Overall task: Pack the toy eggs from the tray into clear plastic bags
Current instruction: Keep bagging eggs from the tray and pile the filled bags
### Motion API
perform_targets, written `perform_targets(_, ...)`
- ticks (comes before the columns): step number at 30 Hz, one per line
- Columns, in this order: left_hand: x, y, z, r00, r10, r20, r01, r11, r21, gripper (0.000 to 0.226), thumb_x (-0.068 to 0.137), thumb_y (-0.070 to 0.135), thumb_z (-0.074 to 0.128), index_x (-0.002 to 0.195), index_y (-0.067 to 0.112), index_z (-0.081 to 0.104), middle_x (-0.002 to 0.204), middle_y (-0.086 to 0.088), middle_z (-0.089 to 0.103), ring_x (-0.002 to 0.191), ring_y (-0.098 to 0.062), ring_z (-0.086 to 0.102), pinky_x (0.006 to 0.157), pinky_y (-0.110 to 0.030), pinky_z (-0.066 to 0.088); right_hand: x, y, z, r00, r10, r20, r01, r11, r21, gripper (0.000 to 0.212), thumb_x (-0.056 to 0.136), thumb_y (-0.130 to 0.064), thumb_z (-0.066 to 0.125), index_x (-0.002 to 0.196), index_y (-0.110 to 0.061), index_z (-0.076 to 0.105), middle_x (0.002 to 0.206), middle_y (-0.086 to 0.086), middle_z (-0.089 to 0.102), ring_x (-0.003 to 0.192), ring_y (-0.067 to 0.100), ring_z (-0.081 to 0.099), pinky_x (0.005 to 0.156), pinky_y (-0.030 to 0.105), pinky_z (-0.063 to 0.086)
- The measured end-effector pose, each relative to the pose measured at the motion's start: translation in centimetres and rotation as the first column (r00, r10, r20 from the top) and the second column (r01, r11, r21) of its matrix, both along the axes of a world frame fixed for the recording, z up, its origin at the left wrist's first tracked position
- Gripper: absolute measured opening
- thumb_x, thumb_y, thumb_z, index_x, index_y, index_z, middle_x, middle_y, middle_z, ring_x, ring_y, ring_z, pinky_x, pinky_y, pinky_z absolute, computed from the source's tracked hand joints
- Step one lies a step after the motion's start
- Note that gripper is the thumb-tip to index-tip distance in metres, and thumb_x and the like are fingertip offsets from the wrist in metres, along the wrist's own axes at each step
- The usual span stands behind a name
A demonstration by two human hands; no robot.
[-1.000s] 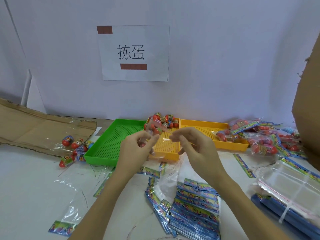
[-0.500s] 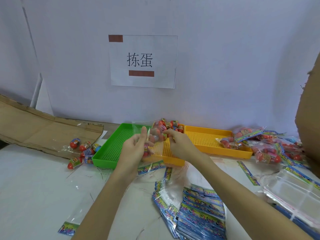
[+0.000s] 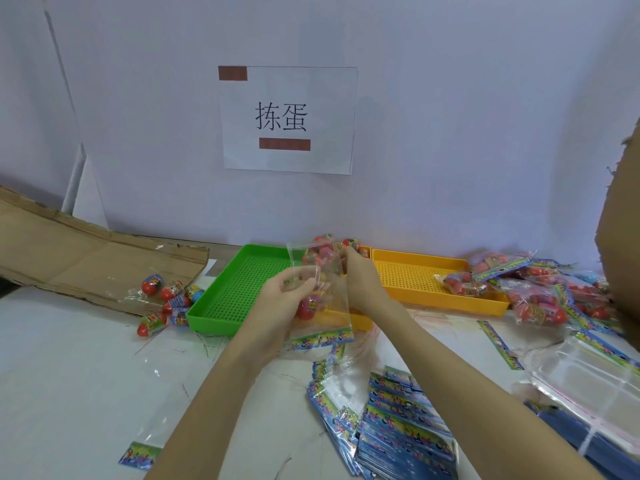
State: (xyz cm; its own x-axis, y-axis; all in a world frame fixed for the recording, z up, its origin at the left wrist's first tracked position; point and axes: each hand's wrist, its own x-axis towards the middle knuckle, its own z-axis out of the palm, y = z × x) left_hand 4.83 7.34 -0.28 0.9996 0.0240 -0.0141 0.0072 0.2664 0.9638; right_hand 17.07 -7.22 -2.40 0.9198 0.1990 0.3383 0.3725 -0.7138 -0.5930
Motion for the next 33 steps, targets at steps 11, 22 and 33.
perform_targets(11,0.3,-0.6,-0.7,0.993,0.024,0.117,-0.039,0.991,0.127,0.024,0.093,0.001,0.075,0.116,0.001,0.070,0.098,-0.014,0.081,0.089,-0.028,0.080,0.072,-0.029,0.065,-6.8,-5.7,0.2,1.000,-0.002,0.015,-0.004,0.908,0.418,0.022,0.104,-0.022,0.060,0.125,-0.023,0.065,0.108,0.000,0.067,0.090,0.014,0.066,0.069,0.027,0.059)
perform_targets(22,0.4,-1.6,-1.6,0.965,-0.037,0.260,-0.082,0.898,0.433,0.026,0.092,0.010,0.080,0.115,0.018,0.069,0.095,-0.001,0.081,0.082,-0.019,0.080,0.069,-0.025,0.063,-11.8,-8.1,2.0,0.970,0.204,-0.135,0.022,0.477,0.879,0.024,0.100,-0.023,0.066,0.123,-0.023,0.071,0.109,-0.003,0.078,0.087,0.016,0.073,0.074,0.028,0.057)
perform_targets(33,-0.2,-2.5,-1.4,0.872,-0.182,0.455,-0.120,0.821,0.558,0.039,0.091,0.018,0.083,0.123,0.033,0.067,0.102,0.012,0.079,0.095,-0.008,0.075,0.077,-0.019,0.056,-12.5,-7.9,2.1,0.876,0.127,0.465,-0.216,0.966,0.144,0.027,0.098,-0.009,0.069,0.123,-0.017,0.069,0.118,-0.002,0.063,0.064,0.008,0.064,0.064,0.009,0.045)
